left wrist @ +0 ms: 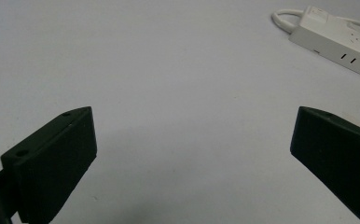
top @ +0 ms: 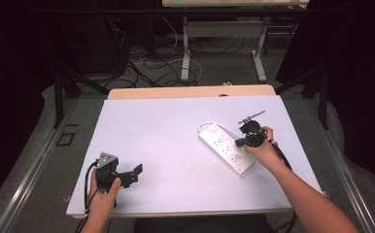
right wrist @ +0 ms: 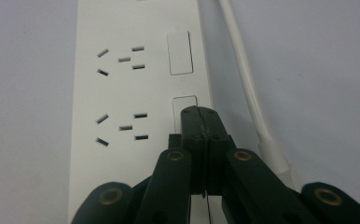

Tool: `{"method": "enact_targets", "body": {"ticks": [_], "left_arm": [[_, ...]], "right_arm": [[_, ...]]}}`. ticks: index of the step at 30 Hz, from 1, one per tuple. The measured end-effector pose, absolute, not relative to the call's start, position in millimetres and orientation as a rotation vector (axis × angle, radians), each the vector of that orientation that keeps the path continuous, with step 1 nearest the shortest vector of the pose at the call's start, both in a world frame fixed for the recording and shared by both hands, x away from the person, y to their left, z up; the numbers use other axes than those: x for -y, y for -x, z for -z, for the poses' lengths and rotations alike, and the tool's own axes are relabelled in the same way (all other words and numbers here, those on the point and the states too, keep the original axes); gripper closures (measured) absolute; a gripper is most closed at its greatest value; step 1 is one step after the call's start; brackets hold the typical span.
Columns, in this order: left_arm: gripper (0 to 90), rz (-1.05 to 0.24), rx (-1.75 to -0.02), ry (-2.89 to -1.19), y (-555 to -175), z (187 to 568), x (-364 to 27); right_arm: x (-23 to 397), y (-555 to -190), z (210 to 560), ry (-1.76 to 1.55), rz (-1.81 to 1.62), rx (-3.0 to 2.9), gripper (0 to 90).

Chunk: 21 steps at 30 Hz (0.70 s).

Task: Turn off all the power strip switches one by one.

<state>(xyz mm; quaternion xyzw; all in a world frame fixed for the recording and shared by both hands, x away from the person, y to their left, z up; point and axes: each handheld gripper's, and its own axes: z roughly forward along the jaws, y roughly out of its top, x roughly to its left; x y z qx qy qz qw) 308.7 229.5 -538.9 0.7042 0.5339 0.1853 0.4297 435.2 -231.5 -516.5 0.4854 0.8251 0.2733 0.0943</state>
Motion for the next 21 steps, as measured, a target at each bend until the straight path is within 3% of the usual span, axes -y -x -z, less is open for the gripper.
{"method": "enact_targets", "body": {"ticks": [21], "left_arm": [[0.3, -0.463, -1.333, -1.755, -308.5, 538.7, -229.5]], "right_arm": [[239.6, -425.0, 511.4, -1.407, -0.791, -2.465, 90.0]]}}
